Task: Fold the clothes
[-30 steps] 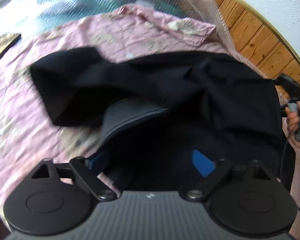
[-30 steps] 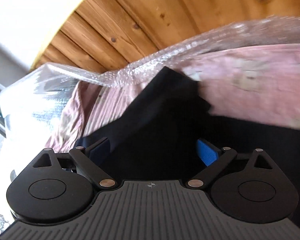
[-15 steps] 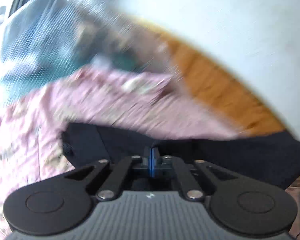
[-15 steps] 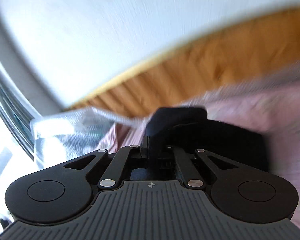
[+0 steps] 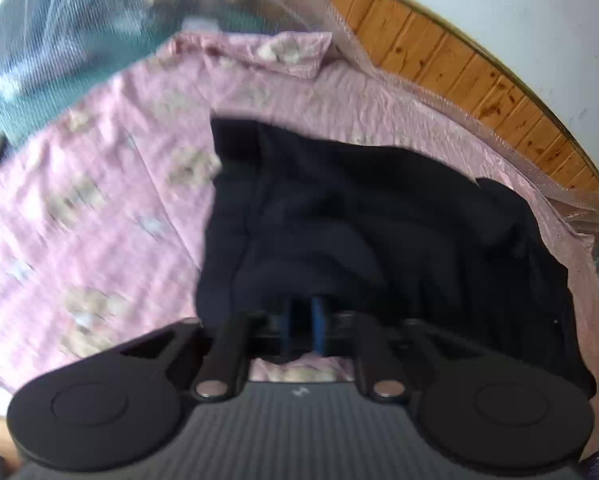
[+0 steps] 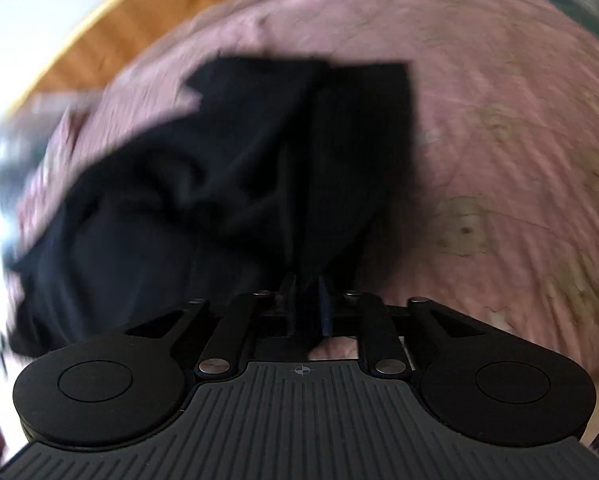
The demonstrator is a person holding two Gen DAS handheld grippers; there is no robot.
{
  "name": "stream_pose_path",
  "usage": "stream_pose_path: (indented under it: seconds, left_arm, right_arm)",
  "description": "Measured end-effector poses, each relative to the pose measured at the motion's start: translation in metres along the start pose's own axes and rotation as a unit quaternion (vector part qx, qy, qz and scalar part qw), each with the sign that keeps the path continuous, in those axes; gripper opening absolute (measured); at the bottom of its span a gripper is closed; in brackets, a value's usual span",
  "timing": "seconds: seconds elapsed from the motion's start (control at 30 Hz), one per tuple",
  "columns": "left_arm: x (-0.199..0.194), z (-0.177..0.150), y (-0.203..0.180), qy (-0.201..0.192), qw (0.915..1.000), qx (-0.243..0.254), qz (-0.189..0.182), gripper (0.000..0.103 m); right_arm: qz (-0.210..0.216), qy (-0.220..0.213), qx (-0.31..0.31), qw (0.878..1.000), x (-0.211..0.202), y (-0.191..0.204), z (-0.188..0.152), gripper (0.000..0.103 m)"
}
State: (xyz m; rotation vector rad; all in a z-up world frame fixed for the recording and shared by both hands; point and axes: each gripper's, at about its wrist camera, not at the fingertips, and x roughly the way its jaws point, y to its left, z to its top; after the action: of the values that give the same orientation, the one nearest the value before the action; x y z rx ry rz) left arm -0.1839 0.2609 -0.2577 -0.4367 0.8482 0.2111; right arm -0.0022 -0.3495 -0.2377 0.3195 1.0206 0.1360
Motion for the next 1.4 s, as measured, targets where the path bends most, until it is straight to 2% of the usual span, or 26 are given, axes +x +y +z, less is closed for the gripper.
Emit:
stream_pose_path:
  seconds: [0.07,0.1,0.13,0.17,0.23,0.27,0.3,0.43,0.53,0.6,0.63,0.67,0.7,0.73,0.77,0.83,0.93,1.0,1.03,1.1,1.13,1.2,1.27,1.3,1.33,1.4]
  left_arm:
    - [-0.012,0.021,0.005,-0.037,0.9990,0.001,0.024,0.065]
    - [-0.017,0.033,0.008,-0.057,0.9977,-0.001,0.037,0.069]
    - [-0.018,0.046,0.011,-0.070,0.9965,-0.007,0.046,0.074]
    - [-0.013,0.059,0.013,-0.075,0.9958,-0.017,0.050,0.079]
    - [0.014,0.086,0.011,-0.069,0.9958,-0.030,0.053,0.087]
    - [0.030,0.100,0.009,-0.063,0.9960,-0.035,0.053,0.098]
    - [0.048,0.111,0.006,-0.050,0.9965,-0.039,0.054,0.103]
    - [0.129,0.128,-0.005,0.044,0.9937,-0.085,0.058,0.103]
    - [0.161,0.129,-0.016,0.072,0.9904,-0.109,0.046,0.103]
    - [0.167,0.130,-0.023,0.060,0.9911,-0.104,0.058,0.088]
    - [0.169,0.133,-0.026,0.055,0.9912,-0.102,0.064,0.054]
    - [0.171,0.139,-0.028,0.053,0.9909,-0.101,0.071,0.015]
    - [0.170,0.147,-0.029,0.047,0.9911,-0.106,0.066,0.013]
    - [0.165,0.157,-0.030,0.029,0.9922,-0.111,0.049,0.006]
    - [0.153,0.168,-0.034,0.002,0.9935,-0.108,0.038,0.005]
    - [0.123,0.192,-0.038,-0.055,0.9929,-0.105,0.008,0.004]
    - [0.057,0.218,-0.041,-0.144,0.9839,-0.093,-0.051,0.004]
    - [0.018,0.216,-0.041,-0.176,0.9787,-0.076,-0.073,0.004]
    - [0.005,0.208,-0.038,-0.176,0.9790,-0.068,-0.078,0.004]
    - [-0.005,0.180,-0.031,-0.146,0.9859,-0.040,-0.071,0.004]
    - [0.002,0.160,-0.026,-0.111,0.9908,-0.032,-0.070,0.004]
    - [0.029,0.114,-0.014,-0.013,0.9961,-0.021,-0.084,0.005]
    - [0.055,0.071,-0.016,0.081,0.9938,0.012,-0.075,0.010]
    - [0.060,0.056,-0.015,0.109,0.9912,0.029,-0.069,0.011]
    - [0.058,0.047,-0.013,0.118,0.9901,0.042,-0.064,0.014]
    - [0.050,0.036,-0.007,0.127,0.9883,0.061,-0.060,0.024]
  right_arm:
    - [-0.010,-0.041,-0.001,0.999,-0.012,0.001,0.022,0.054]
    - [-0.018,-0.063,-0.015,0.998,-0.017,0.007,0.039,0.056]
    - [-0.024,-0.083,-0.029,0.996,-0.019,0.013,0.056,0.064]
    - [-0.023,-0.089,-0.044,0.995,-0.011,0.021,0.075,0.078]
    - [-0.014,-0.089,-0.073,0.993,0.015,0.037,0.113,0.094]
    - [-0.008,-0.083,-0.090,0.992,0.034,0.047,0.128,0.094]
    - [-0.011,-0.076,-0.109,0.991,0.060,0.055,0.145,0.095]
    - [-0.025,-0.028,-0.173,0.984,0.146,0.077,0.188,0.095]
    - [-0.024,0.005,-0.230,0.973,0.202,0.099,0.210,0.094]
    - [-0.024,0.027,-0.267,0.963,0.240,0.113,0.225,0.094]
    - [-0.024,0.038,-0.286,0.957,0.259,0.121,0.233,0.090]
    - [-0.024,0.050,-0.302,0.952,0.277,0.127,0.240,0.073]
    - [-0.026,0.072,-0.306,0.949,0.291,0.129,0.245,0.056]
    - [-0.012,0.091,-0.297,0.951,0.297,0.129,0.250,0.030]
    - [0.008,0.089,-0.283,0.955,0.296,0.130,0.258,0.002]
    - [0.013,0.055,-0.279,0.958,0.276,0.135,0.271,0.001]
    - [0.017,-0.061,-0.229,0.971,0.199,0.128,0.296,0.001]
    - [0.011,-0.139,-0.172,0.975,0.133,0.109,0.305,0.001]
    - [0.003,-0.172,-0.143,0.975,0.101,0.097,0.306,0.001]
    - [-0.036,-0.200,-0.099,0.974,0.058,0.064,0.291,0.001]
    - [-0.063,-0.205,-0.083,0.973,0.043,0.047,0.279,0.001]
    - [-0.131,-0.174,-0.068,0.974,0.049,0.010,0.248,0.003]
    - [-0.184,-0.105,-0.034,0.977,0.076,-0.035,0.209,0.017]
    - [-0.204,-0.069,-0.015,0.976,0.089,-0.055,0.191,0.022]
    - [-0.223,-0.037,0.006,0.974,0.100,-0.075,0.173,0.023]
    - [-0.238,-0.028,0.063,0.969,0.095,-0.101,0.144,0.023]
